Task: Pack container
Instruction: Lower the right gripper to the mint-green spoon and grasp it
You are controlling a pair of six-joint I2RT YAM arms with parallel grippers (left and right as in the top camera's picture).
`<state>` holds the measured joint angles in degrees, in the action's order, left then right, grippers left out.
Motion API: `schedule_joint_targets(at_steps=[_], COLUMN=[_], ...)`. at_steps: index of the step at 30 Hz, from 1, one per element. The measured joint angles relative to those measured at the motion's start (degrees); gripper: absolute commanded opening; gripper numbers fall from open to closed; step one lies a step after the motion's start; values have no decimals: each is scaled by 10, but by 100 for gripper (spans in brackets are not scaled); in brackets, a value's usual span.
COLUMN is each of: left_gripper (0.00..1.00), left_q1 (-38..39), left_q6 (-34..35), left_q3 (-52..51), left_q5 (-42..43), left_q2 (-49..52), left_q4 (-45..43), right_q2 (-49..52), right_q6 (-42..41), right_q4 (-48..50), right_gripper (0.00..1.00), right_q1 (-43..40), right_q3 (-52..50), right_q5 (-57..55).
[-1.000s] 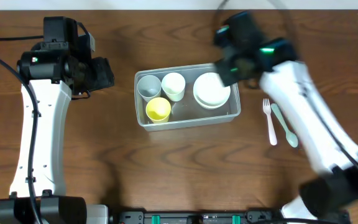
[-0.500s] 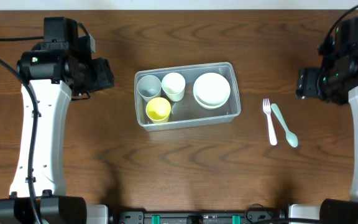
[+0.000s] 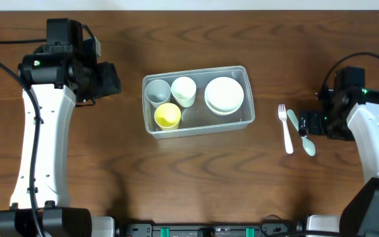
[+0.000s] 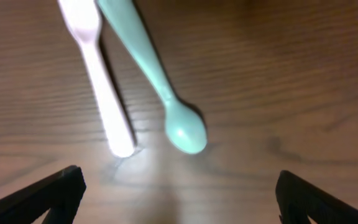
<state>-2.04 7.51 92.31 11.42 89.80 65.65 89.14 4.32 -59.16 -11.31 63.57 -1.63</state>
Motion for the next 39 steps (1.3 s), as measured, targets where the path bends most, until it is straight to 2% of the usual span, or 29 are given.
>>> schedule_joint_targets(at_steps=[9, 17, 39], left_gripper=[62, 61, 62], left_q1=[0, 0, 0], left_q6=[0, 0, 0], left_q3=[0, 0, 0], left_q5=[0, 0, 0], left_q2=[0, 0, 0], left_q4=[0, 0, 4], right_q2=[0, 29, 168], right_q6=[108, 193, 217], right_q4=[17, -1, 12], right_gripper=[99, 95, 81], right_q1=[-49, -51, -51], right_q3=[-7, -8, -12], right_q5=[23, 39, 42])
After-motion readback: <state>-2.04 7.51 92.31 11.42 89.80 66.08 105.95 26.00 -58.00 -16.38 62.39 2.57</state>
